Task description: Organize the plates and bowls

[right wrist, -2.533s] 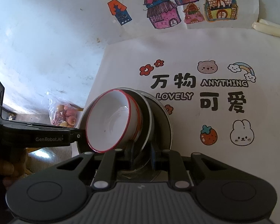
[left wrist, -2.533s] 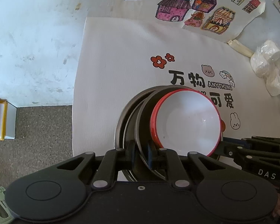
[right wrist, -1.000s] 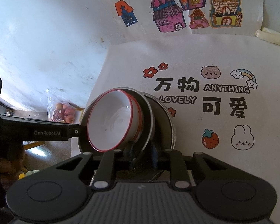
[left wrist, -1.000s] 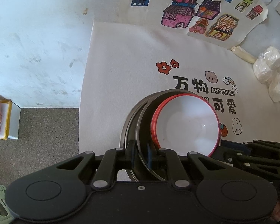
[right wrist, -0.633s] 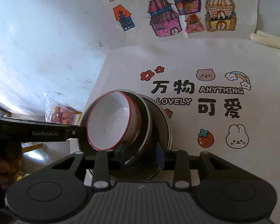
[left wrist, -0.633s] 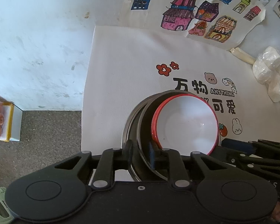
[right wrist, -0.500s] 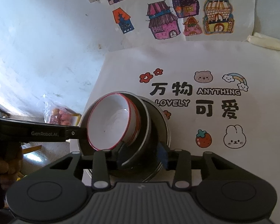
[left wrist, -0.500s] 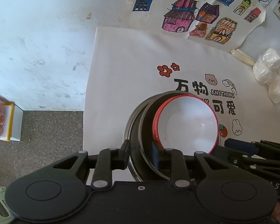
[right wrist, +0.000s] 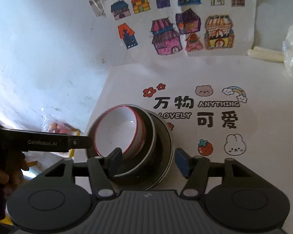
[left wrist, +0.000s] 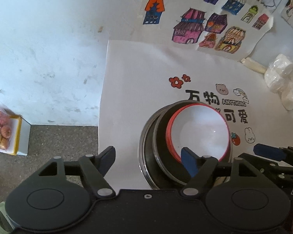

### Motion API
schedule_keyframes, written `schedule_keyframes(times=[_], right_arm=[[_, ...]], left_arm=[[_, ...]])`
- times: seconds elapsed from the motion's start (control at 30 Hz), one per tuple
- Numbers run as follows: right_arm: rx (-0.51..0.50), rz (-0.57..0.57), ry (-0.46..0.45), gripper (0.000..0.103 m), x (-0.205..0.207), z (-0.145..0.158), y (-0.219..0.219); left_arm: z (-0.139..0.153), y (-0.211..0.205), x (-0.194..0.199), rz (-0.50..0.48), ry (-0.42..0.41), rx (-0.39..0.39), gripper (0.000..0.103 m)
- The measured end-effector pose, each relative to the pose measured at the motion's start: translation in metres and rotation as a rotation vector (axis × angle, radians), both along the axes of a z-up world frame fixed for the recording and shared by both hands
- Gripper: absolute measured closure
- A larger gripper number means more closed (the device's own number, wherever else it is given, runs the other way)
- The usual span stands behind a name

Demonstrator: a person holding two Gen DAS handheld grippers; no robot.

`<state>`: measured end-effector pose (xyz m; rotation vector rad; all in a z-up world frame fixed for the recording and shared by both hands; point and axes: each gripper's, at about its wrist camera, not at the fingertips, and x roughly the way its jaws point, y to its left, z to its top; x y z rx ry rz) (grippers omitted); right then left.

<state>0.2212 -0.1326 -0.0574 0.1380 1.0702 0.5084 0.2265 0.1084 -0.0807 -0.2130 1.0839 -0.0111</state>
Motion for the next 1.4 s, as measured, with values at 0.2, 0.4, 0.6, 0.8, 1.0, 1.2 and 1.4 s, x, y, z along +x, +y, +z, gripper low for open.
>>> schedule_keyframes(times=[0.2,0.4,0.6,0.8,1.0,1.2,1.4], right_arm=[[0.001,-0.032,-0.049,0.023,-0.014,0.017,-0.009],[0.024,-0.078,-0.146,0.013,-0.045,0.047,-0.022],[0.05,-0.148,-0.249,0.002,-0.096,0.077,-0.036],[0.031,-0.212,-0.332,0.0,-0.162,0.097,-0.043],[0.023,-0.295,-0.359,0.0,-0.212,0.11,-0.053],[0.017,-0.346,-0.363,0.0,-0.247,0.121,-0.056],[0.015,-0.371,-0.378,0.0,-0.264,0.128,-0.05]], left_arm=[[0.013,-0.008,-0.015,-0.007,-0.065,-0.022,0.01],[0.035,-0.014,-0.044,-0.011,-0.173,-0.032,0.002],[0.061,-0.022,-0.09,-0.033,-0.299,-0.019,0.001],[0.076,-0.032,-0.15,-0.064,-0.387,-0.004,0.001],[0.083,-0.033,-0.202,-0.088,-0.413,0.001,0.001],[0.092,-0.027,-0.238,-0.133,-0.437,0.026,0.001],[0.101,-0.019,-0.255,-0.154,-0.46,0.047,0.001]])
